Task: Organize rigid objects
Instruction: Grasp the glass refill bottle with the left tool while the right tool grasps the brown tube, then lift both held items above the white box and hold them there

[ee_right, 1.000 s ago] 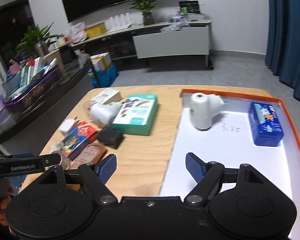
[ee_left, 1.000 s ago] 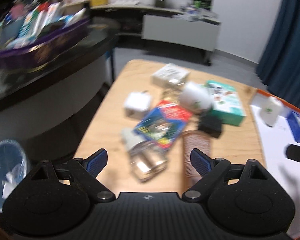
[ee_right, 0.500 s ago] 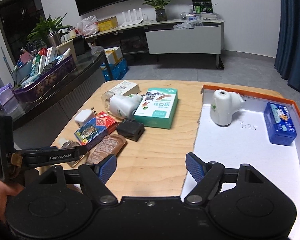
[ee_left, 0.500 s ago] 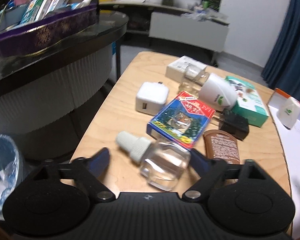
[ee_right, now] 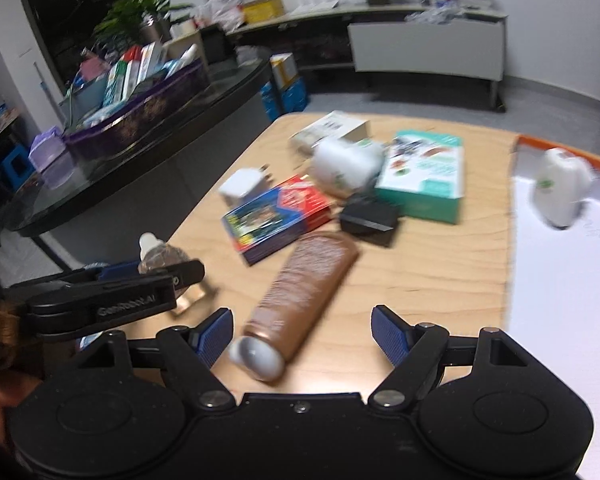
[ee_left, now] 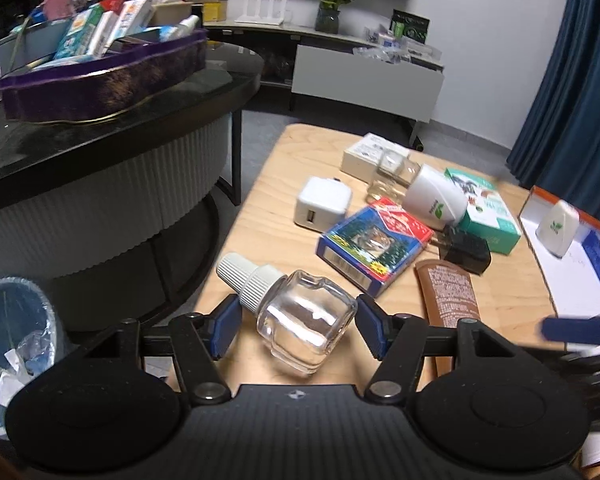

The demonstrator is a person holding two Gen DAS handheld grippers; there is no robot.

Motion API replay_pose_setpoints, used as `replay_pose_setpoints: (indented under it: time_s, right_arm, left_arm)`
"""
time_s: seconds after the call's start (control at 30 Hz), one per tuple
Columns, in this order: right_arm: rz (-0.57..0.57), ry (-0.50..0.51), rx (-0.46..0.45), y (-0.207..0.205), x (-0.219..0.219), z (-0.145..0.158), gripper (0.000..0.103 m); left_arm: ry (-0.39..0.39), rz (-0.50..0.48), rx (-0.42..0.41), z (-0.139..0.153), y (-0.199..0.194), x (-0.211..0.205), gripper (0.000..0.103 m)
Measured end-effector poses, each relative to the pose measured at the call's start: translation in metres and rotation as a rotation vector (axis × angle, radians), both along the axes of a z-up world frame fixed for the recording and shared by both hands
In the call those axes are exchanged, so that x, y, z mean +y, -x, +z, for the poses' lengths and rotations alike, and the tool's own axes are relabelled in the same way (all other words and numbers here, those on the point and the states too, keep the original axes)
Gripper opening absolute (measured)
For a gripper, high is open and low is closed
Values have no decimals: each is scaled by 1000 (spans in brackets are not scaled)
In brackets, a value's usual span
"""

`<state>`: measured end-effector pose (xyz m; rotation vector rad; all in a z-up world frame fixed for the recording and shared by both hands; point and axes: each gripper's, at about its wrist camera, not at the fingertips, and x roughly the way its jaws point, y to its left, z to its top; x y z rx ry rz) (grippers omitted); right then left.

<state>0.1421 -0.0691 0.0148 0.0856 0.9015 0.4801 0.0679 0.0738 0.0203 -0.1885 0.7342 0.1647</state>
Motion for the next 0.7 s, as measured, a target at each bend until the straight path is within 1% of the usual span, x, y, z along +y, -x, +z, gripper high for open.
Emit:
replay_pose_setpoints:
  time_s: [0.13, 0.17, 0.2, 0.23, 0.27, 0.3, 0.33, 0.37, 0.4, 0.57, 0.7]
  right_arm:
    - [-6, 35, 30, -12, 27, -15, 90]
    - [-12, 53, 34, -15, 32, -18, 89]
    - [-19, 76, 36, -18, 38, -23, 86]
    - [-27, 101, 12, -19, 41, -25, 76]
    - [-32, 133, -17, -18, 45, -26, 63]
    - [-35, 158, -37, -18, 46, -26, 60]
    - [-44, 154, -39, -18, 44, -25, 53]
    - [-55, 138, -36, -18, 39, -25, 49]
    - [-61, 121, -32, -17, 34, -25, 48]
    - [-115, 77, -41, -8, 5, -18, 47]
    - [-149, 60, -91, 4, -25, -1, 47]
  left_arm:
    - [-3, 14, -21, 7, 7, 5, 63]
    - [3, 15, -24, 8, 6, 6, 63]
    - [8, 19, -26, 8, 6, 8, 63]
    - [13, 22, -27, 8, 7, 9, 63]
    - [17, 25, -28, 8, 7, 10, 63]
    - [21, 25, -30, 8, 7, 10, 63]
    - [26, 24, -31, 8, 7, 9, 63]
    - [29, 21, -34, 9, 7, 8, 63]
    - [31, 17, -36, 9, 7, 7, 63]
    - [35, -10, -49, 13, 6, -4, 63]
    - [36, -51, -63, 19, 5, -21, 63]
